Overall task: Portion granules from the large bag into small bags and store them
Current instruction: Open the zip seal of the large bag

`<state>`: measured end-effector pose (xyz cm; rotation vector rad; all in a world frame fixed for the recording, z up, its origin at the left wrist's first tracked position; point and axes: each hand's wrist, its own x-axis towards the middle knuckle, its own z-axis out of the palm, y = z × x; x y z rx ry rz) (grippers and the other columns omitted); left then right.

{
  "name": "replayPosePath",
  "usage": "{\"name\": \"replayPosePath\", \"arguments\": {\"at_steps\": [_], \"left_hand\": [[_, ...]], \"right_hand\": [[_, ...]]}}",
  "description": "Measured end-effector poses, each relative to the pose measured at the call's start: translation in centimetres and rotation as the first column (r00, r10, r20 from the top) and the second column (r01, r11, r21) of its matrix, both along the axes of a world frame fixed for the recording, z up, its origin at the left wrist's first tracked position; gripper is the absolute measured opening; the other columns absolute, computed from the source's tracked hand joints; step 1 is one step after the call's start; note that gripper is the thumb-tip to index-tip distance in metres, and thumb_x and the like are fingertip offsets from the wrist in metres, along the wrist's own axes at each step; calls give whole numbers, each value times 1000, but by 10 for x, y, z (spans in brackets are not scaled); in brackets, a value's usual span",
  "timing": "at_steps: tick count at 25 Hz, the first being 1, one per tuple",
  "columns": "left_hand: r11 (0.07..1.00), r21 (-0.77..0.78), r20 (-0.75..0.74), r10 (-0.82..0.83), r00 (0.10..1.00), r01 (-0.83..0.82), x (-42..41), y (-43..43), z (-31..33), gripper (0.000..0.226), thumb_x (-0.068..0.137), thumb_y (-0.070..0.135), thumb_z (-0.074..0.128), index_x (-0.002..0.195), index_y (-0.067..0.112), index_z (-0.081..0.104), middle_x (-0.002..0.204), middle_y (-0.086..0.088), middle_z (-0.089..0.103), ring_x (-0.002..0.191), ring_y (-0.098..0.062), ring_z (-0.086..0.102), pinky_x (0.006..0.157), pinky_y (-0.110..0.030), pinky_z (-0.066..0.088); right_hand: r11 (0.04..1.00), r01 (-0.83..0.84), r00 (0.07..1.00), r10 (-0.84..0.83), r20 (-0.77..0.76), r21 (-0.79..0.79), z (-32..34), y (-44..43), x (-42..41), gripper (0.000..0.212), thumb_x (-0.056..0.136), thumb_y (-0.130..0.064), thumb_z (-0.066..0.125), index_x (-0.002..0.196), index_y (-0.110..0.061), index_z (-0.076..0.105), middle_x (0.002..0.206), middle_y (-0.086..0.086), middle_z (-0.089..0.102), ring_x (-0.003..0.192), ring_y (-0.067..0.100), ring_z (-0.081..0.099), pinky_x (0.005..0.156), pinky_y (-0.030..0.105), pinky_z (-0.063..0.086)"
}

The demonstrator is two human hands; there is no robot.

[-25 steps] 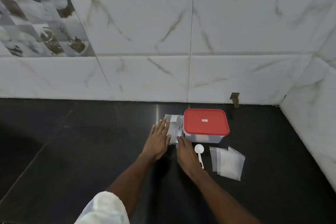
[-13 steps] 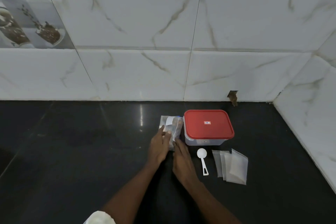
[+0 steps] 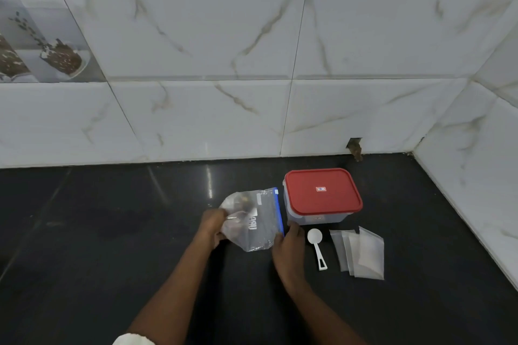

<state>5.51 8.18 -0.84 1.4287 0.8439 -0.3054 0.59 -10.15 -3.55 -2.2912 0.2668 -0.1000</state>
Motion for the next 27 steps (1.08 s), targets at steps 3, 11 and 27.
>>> {"name": "replayPosePath", "arguments": {"at_steps": [3,11,27], "left_hand": [[994,42,30,102,994,-104,-6,10,-10,29,93,23,59,104,-1,71,93,-17,72,75,-30,69,63,-39,60],[880,475,163,-79,983,-8,-24,-11,-3,54,82,53,73,103,4,69,99,-9,71,96,-29,67,77,-32,48],[997,59,284,-59,957,44,-28,-106,91,17,87,-5,66,72,-1,71,65,-17,63,47,-19,59,44,-24,52]], "right_hand": [[999,15,988,-9,-152,37,-5,-2,14,34,93,-13,57,125,-4,51,113,10,62,104,26,61,89,40,52],[991,-95,995,97,-10,97,23,13,8,13,89,-11,56,88,-14,68,82,-1,63,75,13,59,69,30,51],[891,-346,915,252,315,293,84,-47,-17,13,88,-17,64,94,-14,75,81,-4,68,74,6,60,68,9,44]]}}
